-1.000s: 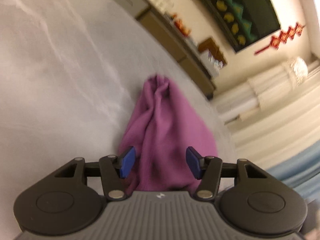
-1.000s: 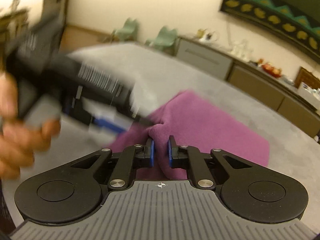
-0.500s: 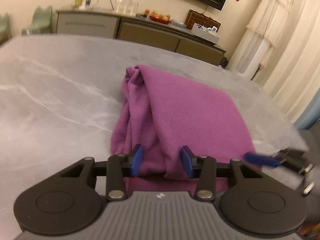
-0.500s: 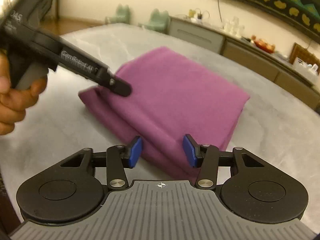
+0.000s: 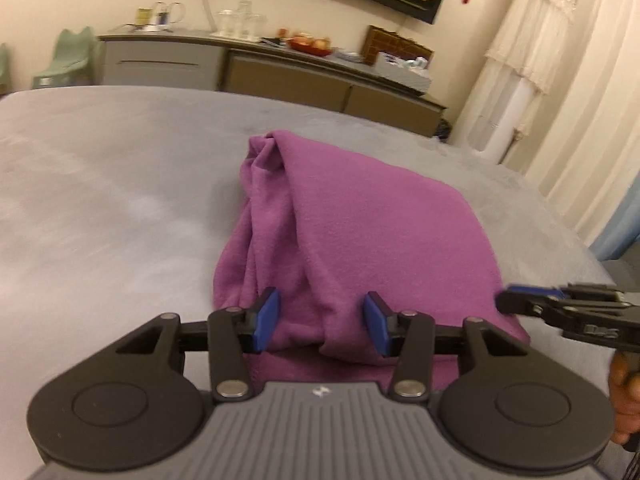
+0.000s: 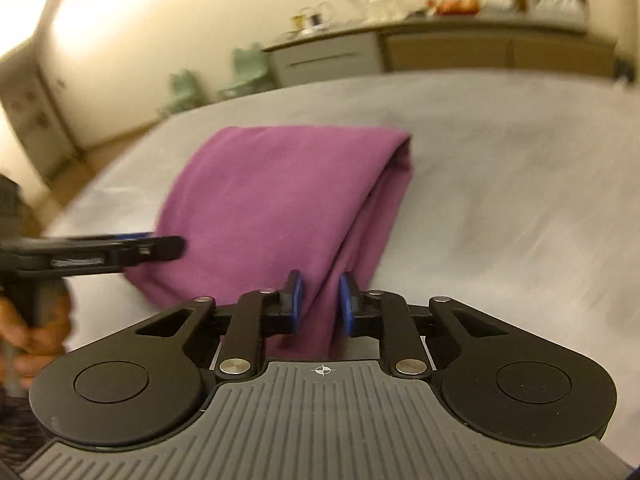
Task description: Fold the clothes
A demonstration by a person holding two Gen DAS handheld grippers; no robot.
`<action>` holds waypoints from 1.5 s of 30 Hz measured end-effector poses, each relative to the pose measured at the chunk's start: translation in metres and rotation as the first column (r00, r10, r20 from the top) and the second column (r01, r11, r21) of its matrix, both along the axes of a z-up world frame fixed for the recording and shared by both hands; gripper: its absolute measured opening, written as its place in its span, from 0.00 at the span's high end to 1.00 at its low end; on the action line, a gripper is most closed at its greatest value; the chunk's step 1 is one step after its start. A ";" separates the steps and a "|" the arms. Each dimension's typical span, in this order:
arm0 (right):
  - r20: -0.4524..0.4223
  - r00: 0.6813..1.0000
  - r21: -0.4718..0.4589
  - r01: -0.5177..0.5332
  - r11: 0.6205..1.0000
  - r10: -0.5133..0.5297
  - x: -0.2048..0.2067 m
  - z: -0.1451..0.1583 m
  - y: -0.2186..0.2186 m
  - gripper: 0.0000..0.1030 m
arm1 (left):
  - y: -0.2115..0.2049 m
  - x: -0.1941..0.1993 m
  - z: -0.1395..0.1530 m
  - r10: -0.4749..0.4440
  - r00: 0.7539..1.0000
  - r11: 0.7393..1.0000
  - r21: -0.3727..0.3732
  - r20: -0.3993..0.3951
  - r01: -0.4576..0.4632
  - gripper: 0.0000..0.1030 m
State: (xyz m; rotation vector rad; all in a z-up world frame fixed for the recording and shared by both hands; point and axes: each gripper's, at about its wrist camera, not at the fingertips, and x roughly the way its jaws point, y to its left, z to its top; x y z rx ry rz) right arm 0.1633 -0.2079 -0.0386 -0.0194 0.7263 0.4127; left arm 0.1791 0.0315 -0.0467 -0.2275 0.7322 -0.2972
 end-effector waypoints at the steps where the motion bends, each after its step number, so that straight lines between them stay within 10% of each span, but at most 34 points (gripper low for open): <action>1: 0.032 0.999 -0.067 0.028 0.997 -0.026 0.016 -0.001 0.000 0.82 | -0.009 0.013 -0.002 -0.037 0.999 0.999 -0.012 0.004 0.037 0.52; 6: 0.041 0.992 -0.164 0.125 0.979 -0.119 0.074 -0.003 -0.027 0.74 | -0.043 0.021 0.002 0.019 1.000 0.999 0.050 -0.010 -0.019 0.53; 10: 0.087 0.993 -0.014 0.077 0.997 -0.075 0.088 0.026 -0.043 0.73 | -0.061 -0.007 -0.003 -0.037 0.994 0.980 0.196 0.102 0.017 0.52; 14: 0.079 0.997 0.000 -0.024 1.000 0.024 0.116 0.016 -0.034 0.68 | -0.060 -0.005 0.005 -0.051 0.995 0.981 0.190 0.081 0.035 0.52; 16: -0.037 0.998 0.024 -0.052 0.998 0.053 0.136 -0.005 -0.022 0.67 | -0.057 -0.017 0.021 -0.038 0.992 0.976 0.217 0.118 0.012 0.53; 22: 0.011 0.998 0.065 -0.060 0.996 0.060 0.147 0.014 -0.035 0.52 | -0.085 0.017 0.075 -0.086 0.958 0.944 0.330 0.273 -0.009 0.50; 32: 0.035 0.993 -0.051 -0.112 0.992 0.114 0.164 0.001 -0.015 0.53 | -0.075 0.111 0.020 0.033 0.999 0.966 0.257 0.031 -0.039 0.50; 45: -0.017 0.995 0.029 -0.097 0.995 0.097 0.152 0.013 -0.028 0.51 | -0.060 0.035 0.058 0.092 0.986 0.986 0.127 0.140 -0.110 0.53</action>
